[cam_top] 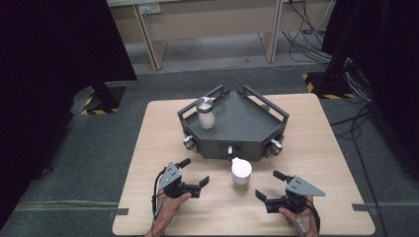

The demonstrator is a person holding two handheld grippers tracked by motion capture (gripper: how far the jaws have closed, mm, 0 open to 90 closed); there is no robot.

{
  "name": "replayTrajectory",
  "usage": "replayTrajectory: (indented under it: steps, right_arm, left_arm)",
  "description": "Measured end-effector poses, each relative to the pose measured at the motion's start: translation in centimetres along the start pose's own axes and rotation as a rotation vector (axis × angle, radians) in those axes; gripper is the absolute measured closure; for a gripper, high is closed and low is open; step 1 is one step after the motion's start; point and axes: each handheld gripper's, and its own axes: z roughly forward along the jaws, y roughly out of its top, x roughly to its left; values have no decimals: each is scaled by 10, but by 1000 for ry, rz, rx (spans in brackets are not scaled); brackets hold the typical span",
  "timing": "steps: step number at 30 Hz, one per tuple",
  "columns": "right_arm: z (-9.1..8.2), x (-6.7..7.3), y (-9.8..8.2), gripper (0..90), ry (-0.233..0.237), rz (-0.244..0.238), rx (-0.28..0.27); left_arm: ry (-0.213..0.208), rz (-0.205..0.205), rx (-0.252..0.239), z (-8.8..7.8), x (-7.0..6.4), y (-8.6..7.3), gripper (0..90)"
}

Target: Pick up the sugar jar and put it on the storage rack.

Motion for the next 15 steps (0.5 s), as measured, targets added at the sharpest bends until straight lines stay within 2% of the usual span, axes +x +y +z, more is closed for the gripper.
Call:
replayTrajectory:
  steps: [15]
  right_arm:
    - [-2, 0, 0, 8, -5, 4, -3]
  left_arm:
    - [0, 3, 0, -3, -1, -4, 5]
